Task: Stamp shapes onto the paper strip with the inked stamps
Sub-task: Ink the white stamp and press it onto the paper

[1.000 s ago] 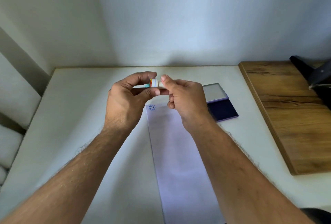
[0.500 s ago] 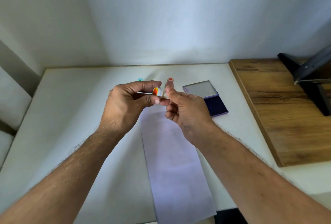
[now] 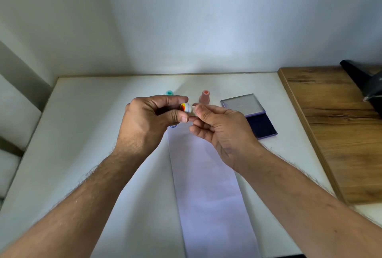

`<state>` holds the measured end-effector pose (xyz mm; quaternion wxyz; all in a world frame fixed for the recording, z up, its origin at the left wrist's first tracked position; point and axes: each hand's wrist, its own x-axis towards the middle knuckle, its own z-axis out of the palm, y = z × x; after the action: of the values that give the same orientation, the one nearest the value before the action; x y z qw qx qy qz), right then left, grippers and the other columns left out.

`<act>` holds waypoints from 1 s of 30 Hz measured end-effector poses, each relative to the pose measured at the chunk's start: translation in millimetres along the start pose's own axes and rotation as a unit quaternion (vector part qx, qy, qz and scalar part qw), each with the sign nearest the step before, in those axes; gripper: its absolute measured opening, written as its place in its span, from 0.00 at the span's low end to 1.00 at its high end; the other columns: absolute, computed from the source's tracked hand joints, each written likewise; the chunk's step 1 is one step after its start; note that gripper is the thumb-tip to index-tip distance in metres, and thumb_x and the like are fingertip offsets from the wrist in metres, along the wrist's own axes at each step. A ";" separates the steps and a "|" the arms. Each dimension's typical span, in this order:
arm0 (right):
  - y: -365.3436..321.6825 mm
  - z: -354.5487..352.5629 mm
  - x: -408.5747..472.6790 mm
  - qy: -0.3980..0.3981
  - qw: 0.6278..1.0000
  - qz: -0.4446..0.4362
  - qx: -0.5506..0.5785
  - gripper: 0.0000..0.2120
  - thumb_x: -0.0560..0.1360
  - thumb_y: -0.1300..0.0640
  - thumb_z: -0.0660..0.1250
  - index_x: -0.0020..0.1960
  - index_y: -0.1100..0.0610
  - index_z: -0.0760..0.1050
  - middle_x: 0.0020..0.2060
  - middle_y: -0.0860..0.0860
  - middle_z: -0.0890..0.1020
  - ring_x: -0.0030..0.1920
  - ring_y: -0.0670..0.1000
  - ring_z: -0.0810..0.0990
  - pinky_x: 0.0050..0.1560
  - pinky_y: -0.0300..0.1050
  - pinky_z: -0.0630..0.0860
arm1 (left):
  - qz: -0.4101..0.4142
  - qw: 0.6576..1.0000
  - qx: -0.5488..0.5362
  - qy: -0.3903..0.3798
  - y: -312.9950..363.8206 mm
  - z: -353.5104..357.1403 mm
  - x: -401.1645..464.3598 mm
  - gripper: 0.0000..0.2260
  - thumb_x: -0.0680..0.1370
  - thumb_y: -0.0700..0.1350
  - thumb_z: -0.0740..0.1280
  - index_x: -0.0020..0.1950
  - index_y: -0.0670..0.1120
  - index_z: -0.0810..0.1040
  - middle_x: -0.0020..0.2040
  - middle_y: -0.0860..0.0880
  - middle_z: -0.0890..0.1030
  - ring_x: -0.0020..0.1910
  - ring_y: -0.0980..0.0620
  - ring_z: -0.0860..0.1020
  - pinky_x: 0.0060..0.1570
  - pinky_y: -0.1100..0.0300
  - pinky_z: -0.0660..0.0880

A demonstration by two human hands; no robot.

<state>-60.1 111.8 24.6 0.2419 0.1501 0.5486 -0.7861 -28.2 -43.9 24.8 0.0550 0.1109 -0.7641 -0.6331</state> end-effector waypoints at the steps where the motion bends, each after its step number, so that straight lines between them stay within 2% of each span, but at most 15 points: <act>1: -0.6 -0.6 1.4 -0.002 1.000 -0.003 0.001 0.03 0.74 0.64 0.71 0.45 0.62 0.83 0.39 0.58 0.85 0.43 0.53 0.84 0.40 0.42 0.82 | -0.004 1.000 -0.002 0.002 0.1 0.1 0.9 0.13 0.69 0.39 0.78 0.48 0.54 0.85 0.42 0.55 0.87 0.45 0.58 0.85 0.51 0.59 0.80; 7: -0.9 1.3 5.9 -0.009 1.000 -0.011 0.007 0.03 0.73 0.66 0.71 0.46 0.62 0.83 0.41 0.57 0.85 0.42 0.53 0.84 0.42 0.44 0.83 | -0.024 0.999 -0.026 0.013 -3.4 0.9 3.9 0.12 0.69 0.38 0.77 0.47 0.53 0.85 0.44 0.54 0.87 0.45 0.51 0.86 0.49 0.59 0.81; 11: -0.7 2.1 7.9 -0.013 0.999 -0.041 0.022 0.08 0.72 0.71 0.70 0.46 0.60 0.83 0.56 0.59 0.81 0.36 0.49 0.84 0.46 0.46 0.83 | -0.036 0.997 -0.062 0.029 -5.1 -2.2 7.8 0.11 0.70 0.36 0.76 0.47 0.50 0.85 0.44 0.49 0.87 0.44 0.49 0.85 0.45 0.59 0.81; 14: -2.6 2.7 8.7 -0.018 0.997 -0.033 0.069 0.07 0.72 0.71 0.69 0.48 0.63 0.82 0.48 0.58 0.81 0.37 0.51 0.82 0.46 0.47 0.84 | -0.038 0.997 -0.068 0.025 -6.1 -7.3 10.4 0.12 0.70 0.36 0.76 0.49 0.49 0.85 0.46 0.45 0.86 0.45 0.49 0.84 0.47 0.58 0.81; 16: -3.4 4.4 8.0 -0.025 0.994 -0.022 0.101 0.08 0.73 0.73 0.68 0.49 0.65 0.81 0.42 0.56 0.82 0.37 0.52 0.83 0.44 0.45 0.84 | -0.044 0.997 -0.046 0.034 -9.5 -12.7 10.9 0.12 0.68 0.38 0.78 0.47 0.52 0.85 0.47 0.47 0.86 0.46 0.50 0.85 0.50 0.56 0.80; 19: -4.5 7.1 6.7 -0.031 0.989 -0.009 0.145 0.08 0.73 0.75 0.66 0.47 0.66 0.80 0.43 0.54 0.83 0.39 0.53 0.84 0.42 0.43 0.83 | -0.052 0.995 0.054 0.064 -14.6 -19.9 8.7 0.10 0.68 0.43 0.79 0.45 0.53 0.82 0.44 0.54 0.86 0.43 0.55 0.85 0.45 0.55 0.80; 22: -4.7 9.2 5.3 -0.032 0.987 0.000 0.159 0.08 0.73 0.75 0.65 0.47 0.66 0.79 0.57 0.55 0.81 0.43 0.53 0.84 0.43 0.42 0.83 | -0.055 0.974 0.192 0.105 -17.7 -24.6 3.8 0.08 0.69 0.48 0.75 0.43 0.52 0.78 0.41 0.57 0.85 0.40 0.61 0.84 0.39 0.59 0.80; 24: -3.7 10.3 4.2 -0.037 0.985 0.007 0.171 0.09 0.74 0.75 0.64 0.49 0.66 0.79 0.68 0.54 0.75 0.45 0.52 0.84 0.42 0.41 0.83 | -0.045 0.953 0.287 0.089 -21.5 -27.6 0.8 0.09 0.70 0.52 0.72 0.47 0.54 0.76 0.44 0.58 0.85 0.44 0.58 0.84 0.43 0.58 0.80; 26: -2.3 10.5 2.8 -0.054 0.980 0.018 0.191 0.09 0.74 0.75 0.64 0.49 0.68 0.81 0.71 0.50 0.70 0.46 0.51 0.85 0.42 0.40 0.83 | -0.012 0.918 0.396 0.027 -29.9 -28.6 -1.6 0.14 0.73 0.54 0.69 0.57 0.58 0.72 0.52 0.59 0.84 0.52 0.52 0.82 0.48 0.55 0.79; 28: -1.7 10.3 -0.2 -0.082 0.973 0.034 0.215 0.10 0.75 0.75 0.63 0.48 0.68 0.82 0.68 0.45 0.72 0.46 0.48 0.86 0.42 0.40 0.82 | 0.029 0.887 0.460 -0.018 -38.6 -27.2 -3.5 0.20 0.77 0.52 0.67 0.67 0.57 0.67 0.59 0.58 0.82 0.58 0.48 0.80 0.53 0.55 0.76; 30: -2.2 11.2 -4.3 -0.108 0.966 0.047 0.229 0.10 0.76 0.75 0.62 0.49 0.69 0.82 0.54 0.44 0.83 0.48 0.45 0.85 0.45 0.40 0.83 | 0.064 0.869 0.491 -0.017 -44.2 -27.1 -2.6 0.20 0.79 0.51 0.65 0.70 0.55 0.69 0.62 0.54 0.80 0.61 0.46 0.78 0.57 0.54 0.75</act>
<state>-57.4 102.9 32.5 0.2954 0.1419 0.3169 -0.8900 -15.2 -76.9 -13.2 0.0212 0.0636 -0.9826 -0.1735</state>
